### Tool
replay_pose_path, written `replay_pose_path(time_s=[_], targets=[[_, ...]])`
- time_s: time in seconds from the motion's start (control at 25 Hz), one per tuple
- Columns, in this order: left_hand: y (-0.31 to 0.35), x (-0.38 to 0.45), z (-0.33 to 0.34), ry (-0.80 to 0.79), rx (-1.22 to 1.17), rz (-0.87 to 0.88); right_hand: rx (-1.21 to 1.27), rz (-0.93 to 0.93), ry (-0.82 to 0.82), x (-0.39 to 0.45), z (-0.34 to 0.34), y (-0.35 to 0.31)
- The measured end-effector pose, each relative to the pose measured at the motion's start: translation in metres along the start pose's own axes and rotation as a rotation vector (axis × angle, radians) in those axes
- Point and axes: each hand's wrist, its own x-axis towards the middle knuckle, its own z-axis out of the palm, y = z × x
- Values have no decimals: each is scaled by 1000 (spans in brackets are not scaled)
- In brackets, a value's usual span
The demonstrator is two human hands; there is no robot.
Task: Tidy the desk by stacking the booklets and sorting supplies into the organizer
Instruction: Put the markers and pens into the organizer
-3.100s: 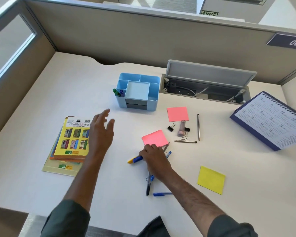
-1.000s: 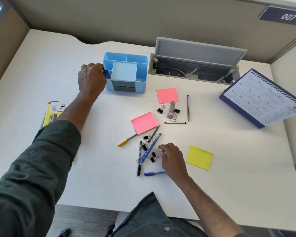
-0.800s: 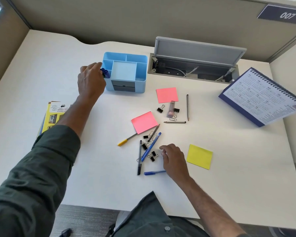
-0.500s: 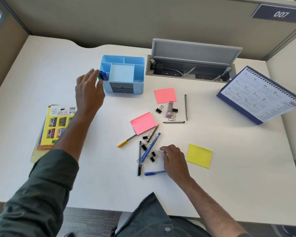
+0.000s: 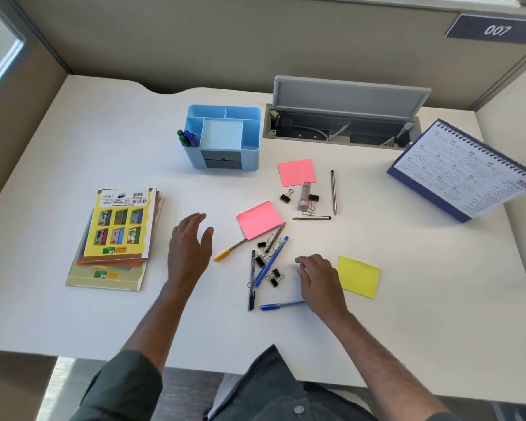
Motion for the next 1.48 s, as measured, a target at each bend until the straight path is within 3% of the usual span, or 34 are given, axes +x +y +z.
replay_pose_path(time_s=[0.12, 0.4, 0.68, 0.88, 1.0, 1.24, 1.48], targets=[[-1, -13, 8, -54, -17, -19, -48, -38, -8, 5, 0, -3], [4, -33, 4, -52, -65, -60, -321, -377, -148, 58, 3, -21], [9, -55, 1, -32, -85, -88, -368, -416, -124, 54, 6, -10], [15, -72, 2, -22, -148, -96, -178, -326, -31, 38, 1, -2], [34, -72, -1, -55, -344, -189, 58, -223, 26, 42, -12, -14], [82, -50, -22, -151, -716, -163, 285, -270, 60, 50, -33, -57], [105, -22, -46, -118, -670, -134, 444, -253, 26, 48, -32, -72]])
